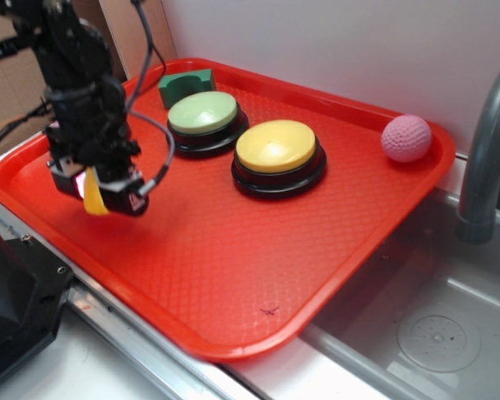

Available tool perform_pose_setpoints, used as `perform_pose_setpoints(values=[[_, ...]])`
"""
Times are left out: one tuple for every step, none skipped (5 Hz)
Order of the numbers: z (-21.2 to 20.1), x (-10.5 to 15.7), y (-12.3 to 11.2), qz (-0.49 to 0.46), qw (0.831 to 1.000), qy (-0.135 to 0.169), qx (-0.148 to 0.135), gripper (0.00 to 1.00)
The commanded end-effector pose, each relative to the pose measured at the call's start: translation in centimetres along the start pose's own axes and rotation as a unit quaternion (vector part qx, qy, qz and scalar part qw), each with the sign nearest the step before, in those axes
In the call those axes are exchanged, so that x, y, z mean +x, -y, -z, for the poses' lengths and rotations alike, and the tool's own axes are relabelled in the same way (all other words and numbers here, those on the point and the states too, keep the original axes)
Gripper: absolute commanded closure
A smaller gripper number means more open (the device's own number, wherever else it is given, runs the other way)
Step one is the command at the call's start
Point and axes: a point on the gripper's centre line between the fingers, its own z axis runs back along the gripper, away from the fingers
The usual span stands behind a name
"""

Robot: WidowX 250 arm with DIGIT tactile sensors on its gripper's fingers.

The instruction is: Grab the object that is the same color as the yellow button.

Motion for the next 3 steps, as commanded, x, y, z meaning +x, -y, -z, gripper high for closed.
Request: perform_pose_setpoints(values=[[-11.1,-0.5,4.2,0.117,0.988,0.102,0.020,1.00],[-16.2,-0.6,3.8,0.115,0.987,0.113,0.014,1.00],[-20.2,-0.2,3.3,0.110,0.990,0.088,0.015,1.00]])
